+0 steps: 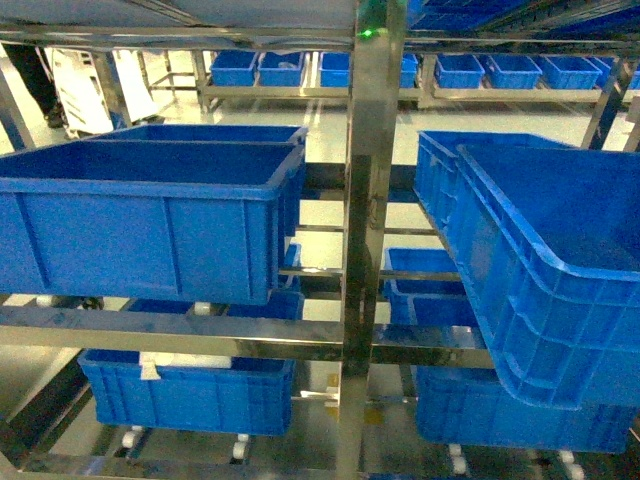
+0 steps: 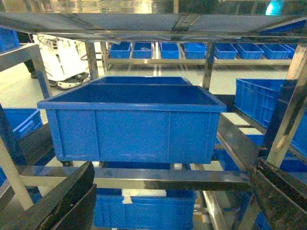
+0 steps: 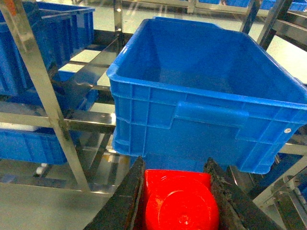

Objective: Pick red block from blue box to shelf

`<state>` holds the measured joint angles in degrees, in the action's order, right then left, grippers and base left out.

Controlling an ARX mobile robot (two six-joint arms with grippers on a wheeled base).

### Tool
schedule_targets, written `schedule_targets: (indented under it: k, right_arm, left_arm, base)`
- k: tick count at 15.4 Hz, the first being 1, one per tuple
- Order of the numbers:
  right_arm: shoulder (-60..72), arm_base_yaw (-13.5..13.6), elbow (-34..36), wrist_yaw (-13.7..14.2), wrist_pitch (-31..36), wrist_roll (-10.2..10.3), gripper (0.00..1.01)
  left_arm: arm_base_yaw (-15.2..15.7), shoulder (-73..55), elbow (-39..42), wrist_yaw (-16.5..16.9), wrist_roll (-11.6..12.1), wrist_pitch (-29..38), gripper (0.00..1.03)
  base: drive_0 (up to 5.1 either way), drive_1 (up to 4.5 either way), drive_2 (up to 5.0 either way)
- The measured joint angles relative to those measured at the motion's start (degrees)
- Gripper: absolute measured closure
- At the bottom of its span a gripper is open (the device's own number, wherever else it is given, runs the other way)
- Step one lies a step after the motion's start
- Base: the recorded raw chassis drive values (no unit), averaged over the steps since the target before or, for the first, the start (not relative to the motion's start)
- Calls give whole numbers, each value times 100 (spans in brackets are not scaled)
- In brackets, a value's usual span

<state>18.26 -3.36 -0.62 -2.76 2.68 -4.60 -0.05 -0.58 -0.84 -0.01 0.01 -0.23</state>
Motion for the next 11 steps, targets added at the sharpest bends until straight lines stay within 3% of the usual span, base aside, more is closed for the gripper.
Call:
schedule_targets:
  k: [6,11]
  right_arm:
    - [0,0,0,0,-2,0,73]
    - [0,0,0,0,-2,0,73]
  left_arm:
    - [0,0,0,0,0,0,5]
    - [0,0,0,0,0,0,5]
  base:
    - [1,30,-29]
    - [-3,423,-428]
